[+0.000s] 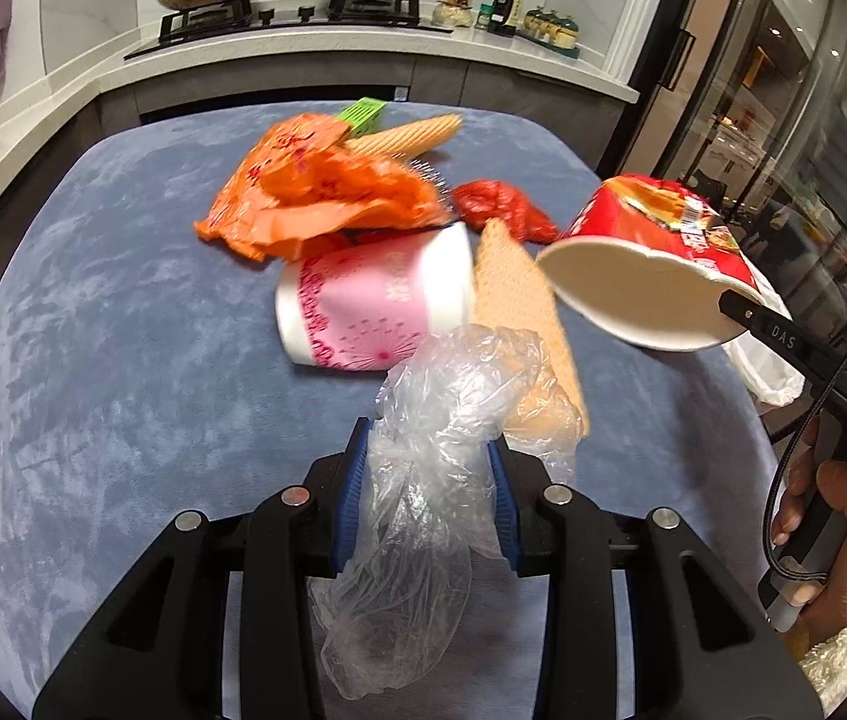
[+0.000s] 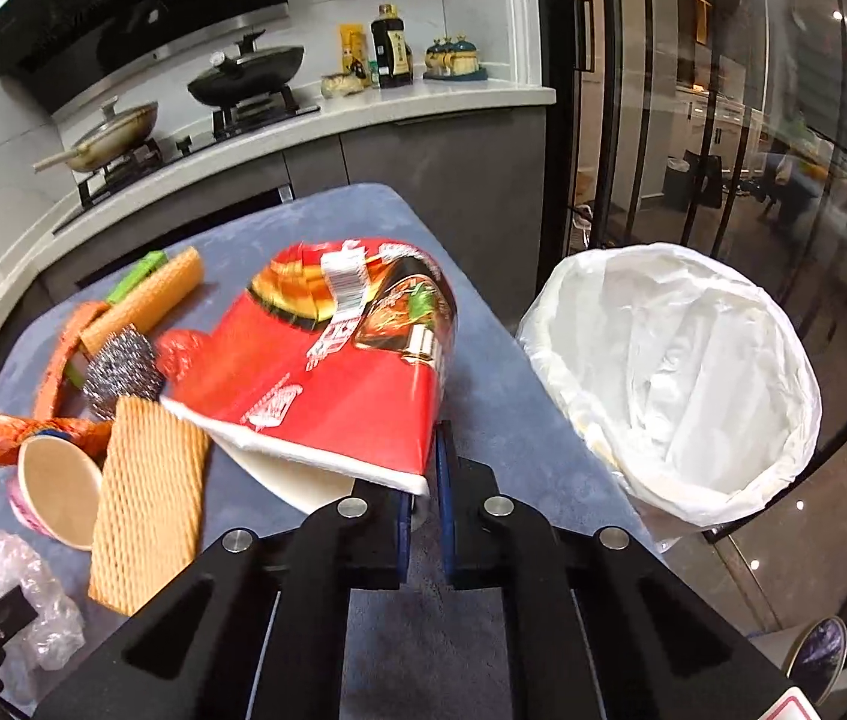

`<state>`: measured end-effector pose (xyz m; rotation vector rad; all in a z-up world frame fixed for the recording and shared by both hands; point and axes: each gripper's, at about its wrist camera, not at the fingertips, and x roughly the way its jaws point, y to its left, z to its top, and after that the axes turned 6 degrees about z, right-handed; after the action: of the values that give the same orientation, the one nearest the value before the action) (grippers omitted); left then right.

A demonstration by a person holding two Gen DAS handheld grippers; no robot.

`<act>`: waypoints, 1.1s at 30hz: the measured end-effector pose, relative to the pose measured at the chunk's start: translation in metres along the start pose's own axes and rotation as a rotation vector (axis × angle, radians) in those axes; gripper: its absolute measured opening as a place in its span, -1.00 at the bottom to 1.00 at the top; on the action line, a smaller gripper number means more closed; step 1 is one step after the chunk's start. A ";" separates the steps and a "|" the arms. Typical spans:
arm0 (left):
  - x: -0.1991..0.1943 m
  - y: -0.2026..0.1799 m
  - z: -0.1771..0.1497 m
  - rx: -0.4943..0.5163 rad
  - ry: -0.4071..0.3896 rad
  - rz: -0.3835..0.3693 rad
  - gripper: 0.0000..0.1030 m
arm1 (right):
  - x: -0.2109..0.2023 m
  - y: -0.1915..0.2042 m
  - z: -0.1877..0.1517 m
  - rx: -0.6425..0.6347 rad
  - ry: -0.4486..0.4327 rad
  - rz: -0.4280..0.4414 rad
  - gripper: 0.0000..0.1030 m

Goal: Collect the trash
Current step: 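Grasp the red noodle bucket with the right tool while the left tool holds the plastic bag, then carry the bucket and plastic bag over the bin and open both tools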

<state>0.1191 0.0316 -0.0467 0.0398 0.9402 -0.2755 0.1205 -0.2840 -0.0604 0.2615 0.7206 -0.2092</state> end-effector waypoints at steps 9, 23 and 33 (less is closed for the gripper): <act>-0.014 -0.031 0.012 0.044 -0.037 -0.038 -0.33 | -0.041 -0.025 0.017 0.032 -0.083 0.016 -0.91; -0.017 -0.127 0.048 0.167 -0.092 -0.138 -0.33 | -0.089 -0.103 0.043 0.080 -0.199 -0.074 -0.91; -0.008 -0.207 0.063 0.273 -0.129 -0.207 -0.33 | -0.079 -0.169 0.057 0.115 -0.197 -0.193 -0.91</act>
<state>0.1122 -0.1763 0.0147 0.1740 0.7736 -0.5902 0.0511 -0.4538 0.0059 0.2769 0.5388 -0.4544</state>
